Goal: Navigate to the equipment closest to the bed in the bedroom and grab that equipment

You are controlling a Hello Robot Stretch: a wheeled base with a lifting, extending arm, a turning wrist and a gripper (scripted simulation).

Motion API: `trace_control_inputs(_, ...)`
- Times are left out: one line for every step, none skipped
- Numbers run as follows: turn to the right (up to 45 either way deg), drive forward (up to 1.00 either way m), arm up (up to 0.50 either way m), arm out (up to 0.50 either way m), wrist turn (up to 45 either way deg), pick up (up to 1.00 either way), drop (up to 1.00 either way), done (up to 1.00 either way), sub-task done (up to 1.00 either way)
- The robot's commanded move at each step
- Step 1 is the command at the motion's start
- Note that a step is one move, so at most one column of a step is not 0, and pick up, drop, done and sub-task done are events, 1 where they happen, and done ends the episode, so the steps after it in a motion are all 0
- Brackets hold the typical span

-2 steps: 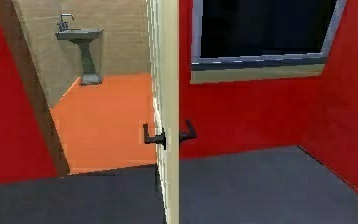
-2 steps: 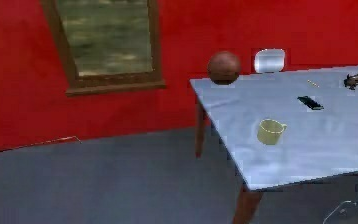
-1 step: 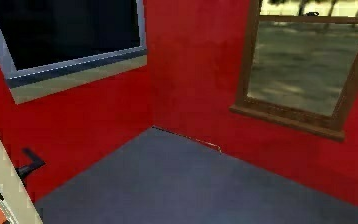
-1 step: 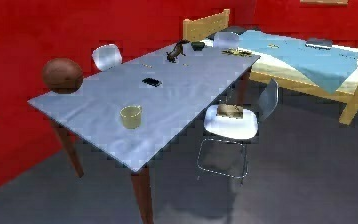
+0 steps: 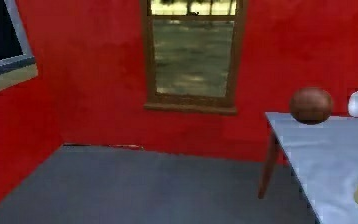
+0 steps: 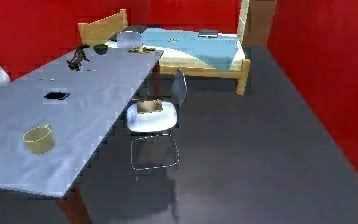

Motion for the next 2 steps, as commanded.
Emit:
trace_control_inputs(3.0,0.00,0.00,0.00,0.0,0.00,0.00,0.00,0.00)
trace_control_inputs(-36.0,0.00,0.00,0.00,0.0,0.00,0.00,0.00,0.00)
